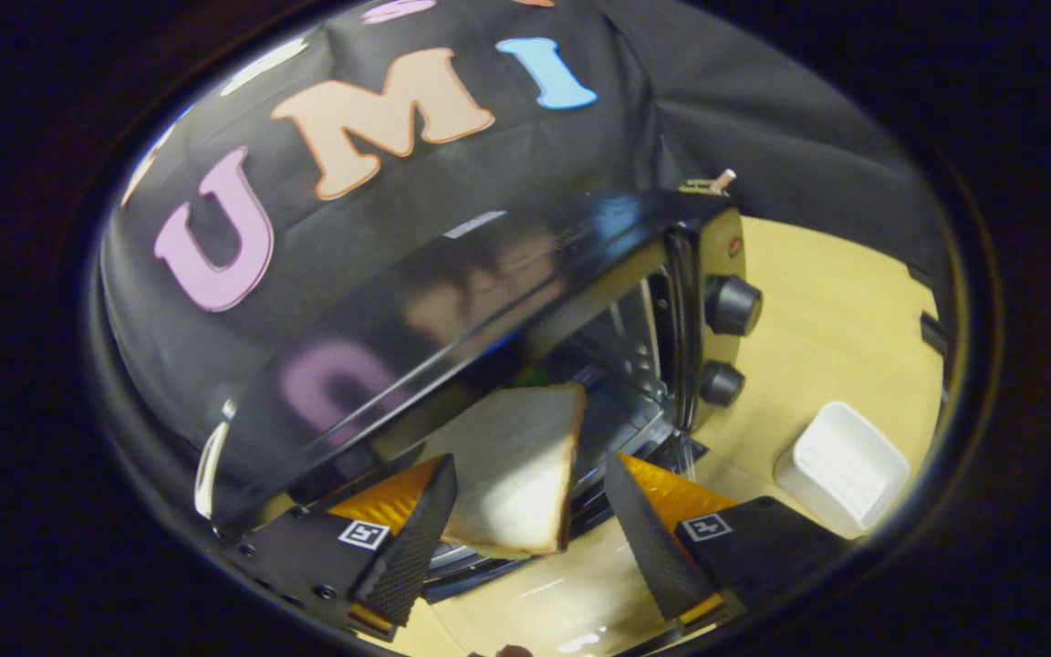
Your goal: Open the toaster oven, put the food inside, and close the toaster oven door.
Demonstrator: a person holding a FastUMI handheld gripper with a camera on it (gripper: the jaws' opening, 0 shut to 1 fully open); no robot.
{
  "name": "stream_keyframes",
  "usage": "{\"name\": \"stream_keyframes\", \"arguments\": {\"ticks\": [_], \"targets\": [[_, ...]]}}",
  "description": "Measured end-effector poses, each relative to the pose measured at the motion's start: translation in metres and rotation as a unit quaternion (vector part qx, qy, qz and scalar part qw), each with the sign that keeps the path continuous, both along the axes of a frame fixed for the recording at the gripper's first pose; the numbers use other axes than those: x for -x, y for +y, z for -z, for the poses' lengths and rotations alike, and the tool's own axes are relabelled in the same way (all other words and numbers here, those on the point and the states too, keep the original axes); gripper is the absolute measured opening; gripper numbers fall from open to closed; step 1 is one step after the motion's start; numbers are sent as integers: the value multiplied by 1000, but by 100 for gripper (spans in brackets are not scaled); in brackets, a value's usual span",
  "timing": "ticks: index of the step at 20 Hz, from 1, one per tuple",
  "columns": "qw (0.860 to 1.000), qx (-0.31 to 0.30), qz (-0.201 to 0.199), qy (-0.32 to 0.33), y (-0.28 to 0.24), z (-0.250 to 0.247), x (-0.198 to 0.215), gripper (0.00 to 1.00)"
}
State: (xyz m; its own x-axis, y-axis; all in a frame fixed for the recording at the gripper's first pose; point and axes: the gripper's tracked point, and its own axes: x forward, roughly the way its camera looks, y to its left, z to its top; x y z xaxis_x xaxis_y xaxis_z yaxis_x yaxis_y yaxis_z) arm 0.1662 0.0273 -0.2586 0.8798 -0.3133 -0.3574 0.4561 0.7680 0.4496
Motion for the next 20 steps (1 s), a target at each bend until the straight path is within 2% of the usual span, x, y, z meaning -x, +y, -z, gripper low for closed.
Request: {"name": "stream_keyframes", "arguments": {"ticks": [3, 8, 11, 14, 20], "targets": [[997, 73, -7, 11, -1, -17, 6, 100], [988, 141, -25, 58, -3, -31, 33, 100], [987, 146, -44, 59, 9, -43, 54, 100], [982, 148, -58, 97, 23, -33, 91, 100], [954, 154, -112, 231, 51, 23, 175, 100]]}}
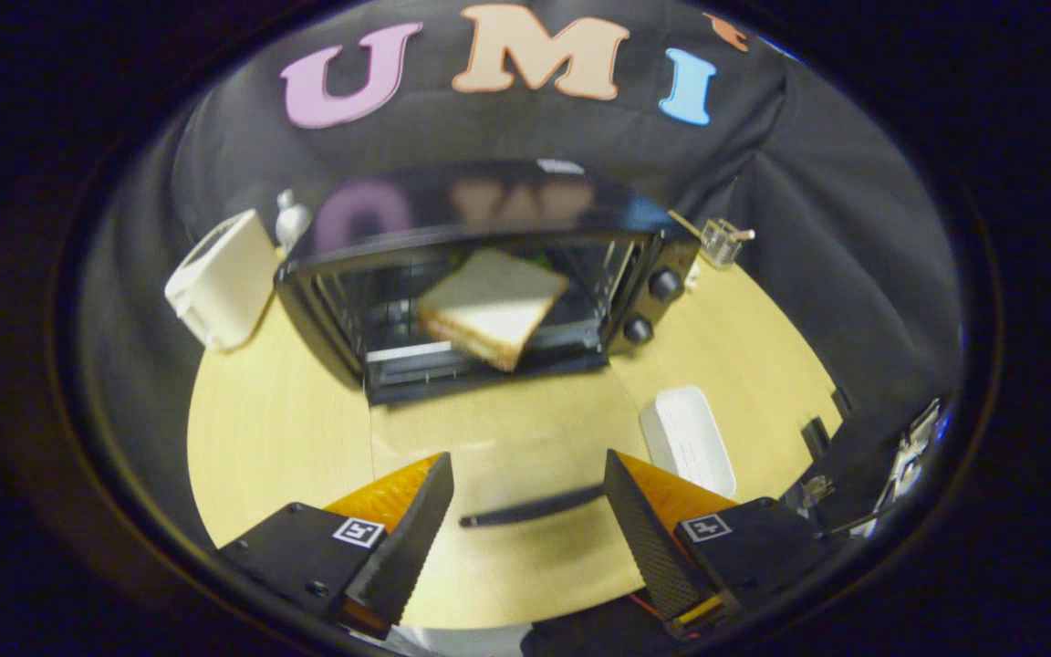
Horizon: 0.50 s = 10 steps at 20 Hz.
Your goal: Open the toaster oven, put the food inside, and close the toaster oven door.
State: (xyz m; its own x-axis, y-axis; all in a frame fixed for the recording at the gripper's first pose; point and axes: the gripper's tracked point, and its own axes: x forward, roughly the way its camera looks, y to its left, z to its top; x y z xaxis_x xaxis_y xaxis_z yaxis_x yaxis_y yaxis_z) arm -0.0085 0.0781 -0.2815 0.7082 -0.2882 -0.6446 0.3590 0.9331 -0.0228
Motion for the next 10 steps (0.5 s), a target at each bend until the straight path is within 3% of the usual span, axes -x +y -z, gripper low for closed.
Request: {"name": "stream_keyframes", "arguments": {"ticks": [3, 10], "targets": [[999, -30, -10, 35, 17, 29, 16, 100], [994, -33, -46, 98, 33, 79, 21, 100]]}}
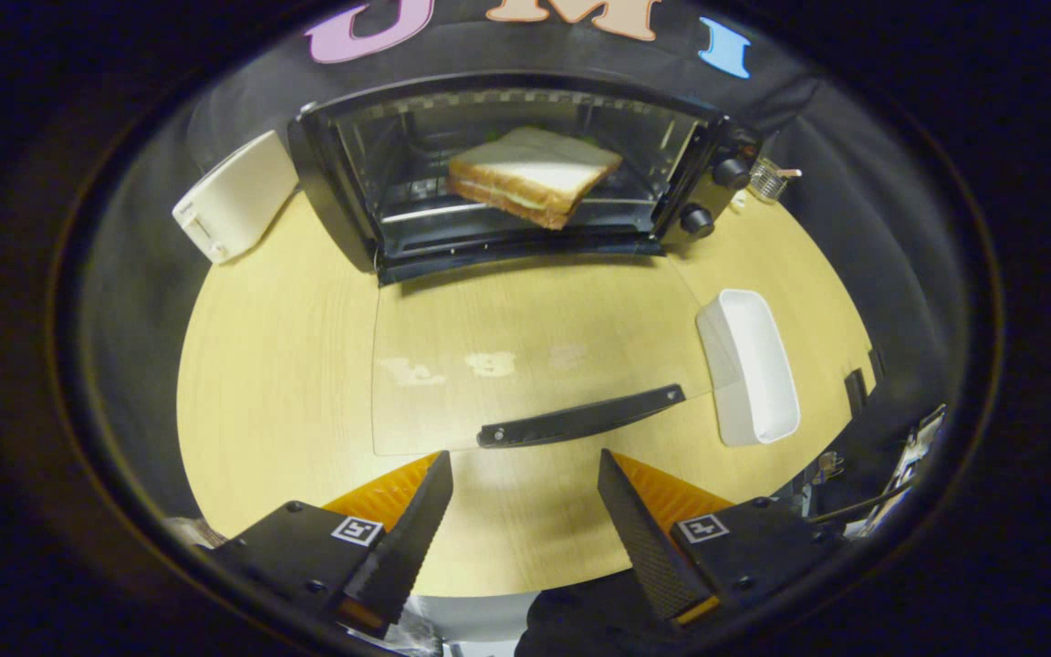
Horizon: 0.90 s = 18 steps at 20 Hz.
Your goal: Open the toaster oven, put the food inside, and close the toaster oven door.
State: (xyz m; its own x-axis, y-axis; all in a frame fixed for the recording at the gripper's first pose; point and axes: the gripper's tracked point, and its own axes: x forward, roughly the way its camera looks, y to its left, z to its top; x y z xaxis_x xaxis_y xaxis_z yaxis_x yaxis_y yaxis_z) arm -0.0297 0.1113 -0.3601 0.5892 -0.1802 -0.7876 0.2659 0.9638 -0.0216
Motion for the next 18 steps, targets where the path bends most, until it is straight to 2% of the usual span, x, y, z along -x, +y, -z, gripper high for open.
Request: {"name": "stream_keyframes", "arguments": {"ticks": [7, 11, 15, 18], "targets": [[999, 28, -39, 20, 2, 24, -16, 100], [998, 43, -43, 21, -1, 24, -22, 100], [998, 45, -53, 1, -3, 16, -23, 100], [998, 38, -45, -27, -4, 0, -22, 100]]}}
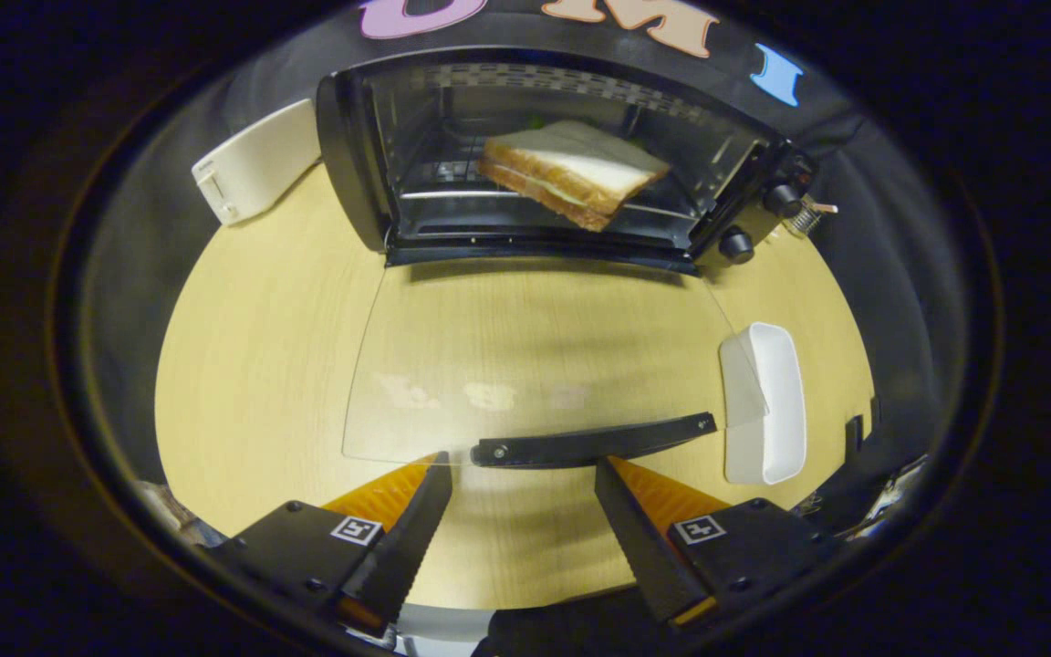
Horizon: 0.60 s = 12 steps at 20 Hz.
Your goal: Open the toaster oven, put the food inside, and close the toaster oven door.
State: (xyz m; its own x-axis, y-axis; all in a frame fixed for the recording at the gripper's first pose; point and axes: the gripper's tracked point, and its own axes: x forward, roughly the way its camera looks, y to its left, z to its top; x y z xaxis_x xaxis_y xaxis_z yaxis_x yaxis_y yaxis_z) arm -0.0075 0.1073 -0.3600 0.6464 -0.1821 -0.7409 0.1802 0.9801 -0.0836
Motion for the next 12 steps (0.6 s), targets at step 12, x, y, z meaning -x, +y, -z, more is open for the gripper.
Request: {"name": "stream_keyframes", "arguments": {"ticks": [12], "targets": [[998, 1, 7, -69, -3, -63, -7, 100]]}}
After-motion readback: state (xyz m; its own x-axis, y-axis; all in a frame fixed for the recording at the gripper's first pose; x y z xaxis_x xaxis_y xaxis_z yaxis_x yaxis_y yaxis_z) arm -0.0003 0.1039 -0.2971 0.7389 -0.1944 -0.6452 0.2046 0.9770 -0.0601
